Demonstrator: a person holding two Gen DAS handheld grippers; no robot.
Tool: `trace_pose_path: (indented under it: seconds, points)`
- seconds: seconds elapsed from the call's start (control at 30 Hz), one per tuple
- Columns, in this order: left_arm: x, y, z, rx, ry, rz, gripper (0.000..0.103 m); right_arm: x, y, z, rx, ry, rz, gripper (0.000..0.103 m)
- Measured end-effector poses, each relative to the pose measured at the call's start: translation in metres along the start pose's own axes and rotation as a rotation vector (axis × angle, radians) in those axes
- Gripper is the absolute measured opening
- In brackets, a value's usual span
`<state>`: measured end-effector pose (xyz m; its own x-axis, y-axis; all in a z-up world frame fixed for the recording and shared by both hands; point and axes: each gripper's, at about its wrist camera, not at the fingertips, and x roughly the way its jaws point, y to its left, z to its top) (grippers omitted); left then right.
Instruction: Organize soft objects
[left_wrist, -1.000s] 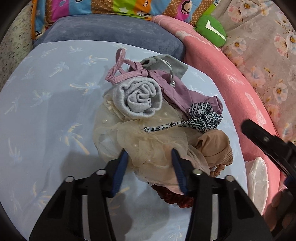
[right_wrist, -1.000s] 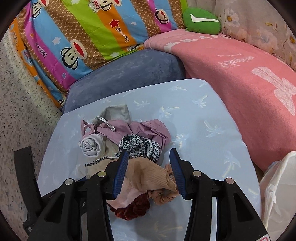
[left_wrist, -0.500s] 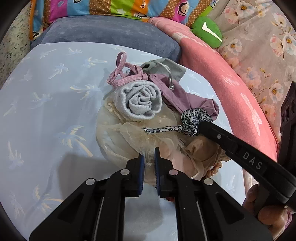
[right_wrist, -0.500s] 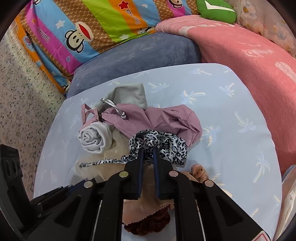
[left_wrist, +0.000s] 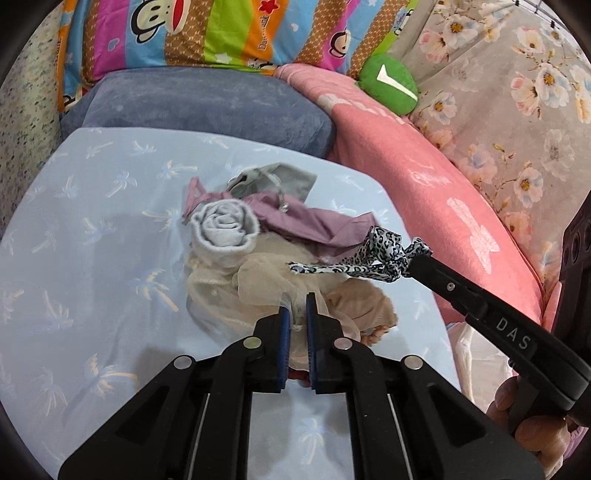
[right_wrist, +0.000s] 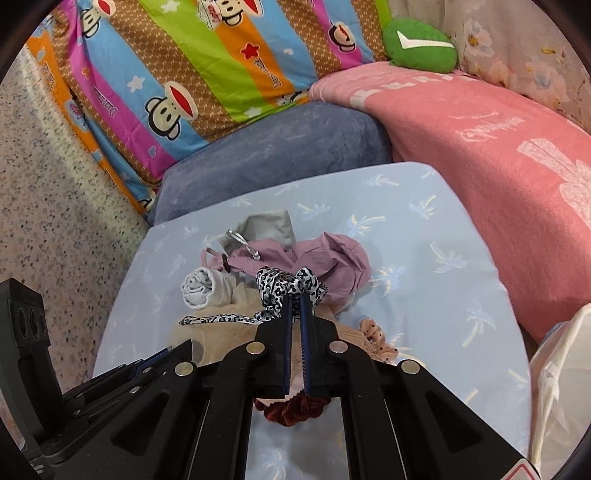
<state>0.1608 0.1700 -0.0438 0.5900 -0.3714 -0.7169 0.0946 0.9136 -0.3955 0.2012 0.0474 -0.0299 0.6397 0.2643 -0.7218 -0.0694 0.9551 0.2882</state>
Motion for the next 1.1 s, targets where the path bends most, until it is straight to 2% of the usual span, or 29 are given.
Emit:
trace_pose_path:
  seconds: [0.53, 0.87, 1.1]
  points:
    - [-0.050, -0.070, 0.007, 0.135, -0.119, -0.078, 0.007, -0.112, -0.033, 0.005, 0.050, -0.184, -0.008, 0.004]
    - [-0.066, -0.136, -0.004, 0.254, -0.154, -0.154, 0.007, -0.177, -0.092, -0.011, 0.117, -0.271, -0.062, 0.004]
    - [-0.065, -0.185, -0.020, 0.335, -0.134, -0.216, 0.008, -0.217, -0.144, -0.032, 0.184, -0.310, -0.125, 0.004]
